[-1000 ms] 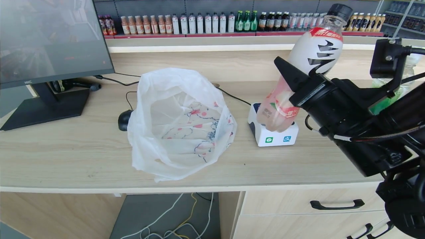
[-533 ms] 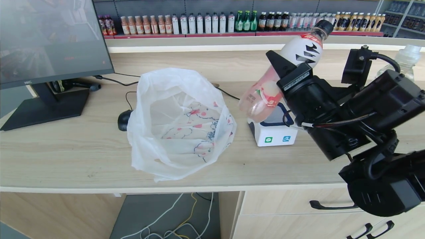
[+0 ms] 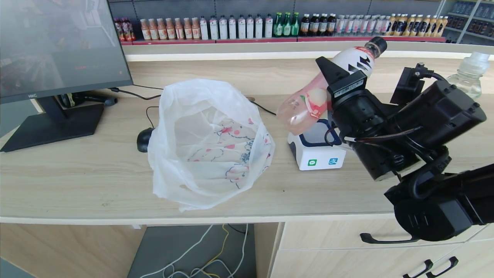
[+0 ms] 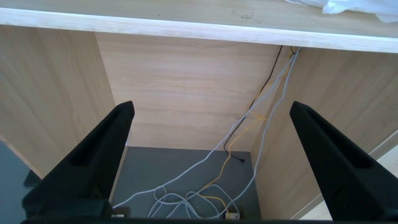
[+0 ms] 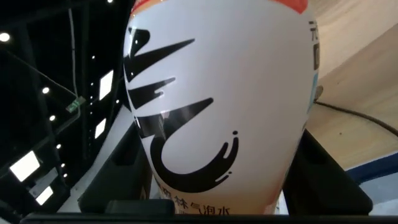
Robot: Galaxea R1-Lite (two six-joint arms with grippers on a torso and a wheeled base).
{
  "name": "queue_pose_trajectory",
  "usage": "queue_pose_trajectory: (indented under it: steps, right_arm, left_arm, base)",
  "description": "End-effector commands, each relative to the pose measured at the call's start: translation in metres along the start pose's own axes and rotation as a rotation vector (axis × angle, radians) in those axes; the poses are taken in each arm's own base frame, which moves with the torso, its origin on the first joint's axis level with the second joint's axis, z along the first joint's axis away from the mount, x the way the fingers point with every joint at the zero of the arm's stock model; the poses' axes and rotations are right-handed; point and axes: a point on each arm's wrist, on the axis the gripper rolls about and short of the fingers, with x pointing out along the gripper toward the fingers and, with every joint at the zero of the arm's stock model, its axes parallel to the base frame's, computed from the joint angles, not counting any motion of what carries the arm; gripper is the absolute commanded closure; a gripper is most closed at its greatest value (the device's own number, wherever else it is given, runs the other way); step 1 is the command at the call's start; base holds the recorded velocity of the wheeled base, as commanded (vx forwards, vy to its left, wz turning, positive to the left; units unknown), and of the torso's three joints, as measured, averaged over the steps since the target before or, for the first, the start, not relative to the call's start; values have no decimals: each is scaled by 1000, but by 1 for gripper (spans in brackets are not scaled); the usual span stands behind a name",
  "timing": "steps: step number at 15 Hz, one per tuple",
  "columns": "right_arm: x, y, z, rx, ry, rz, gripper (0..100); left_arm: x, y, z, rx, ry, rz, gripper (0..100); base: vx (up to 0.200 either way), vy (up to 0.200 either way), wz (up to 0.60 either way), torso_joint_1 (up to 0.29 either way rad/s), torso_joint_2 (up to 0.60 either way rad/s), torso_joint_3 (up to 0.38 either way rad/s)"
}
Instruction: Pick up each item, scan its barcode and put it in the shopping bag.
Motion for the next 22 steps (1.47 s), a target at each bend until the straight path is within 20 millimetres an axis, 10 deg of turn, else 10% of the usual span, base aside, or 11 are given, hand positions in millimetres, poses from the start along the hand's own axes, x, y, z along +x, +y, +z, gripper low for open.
queue_pose_trajectory:
  steps: [1, 22]
  right_arm:
    - [6, -13, 7, 10, -34, -30, 100]
    - [7, -62, 12, 147, -53, -164, 100]
  left_arm:
    - [0, 0, 0, 0, -1, 0, 0]
    - [0, 0, 0, 0, -1, 0, 0]
  base:
    - [0, 0, 0, 0, 0, 0]
    - [0, 0, 0, 0, 0, 0]
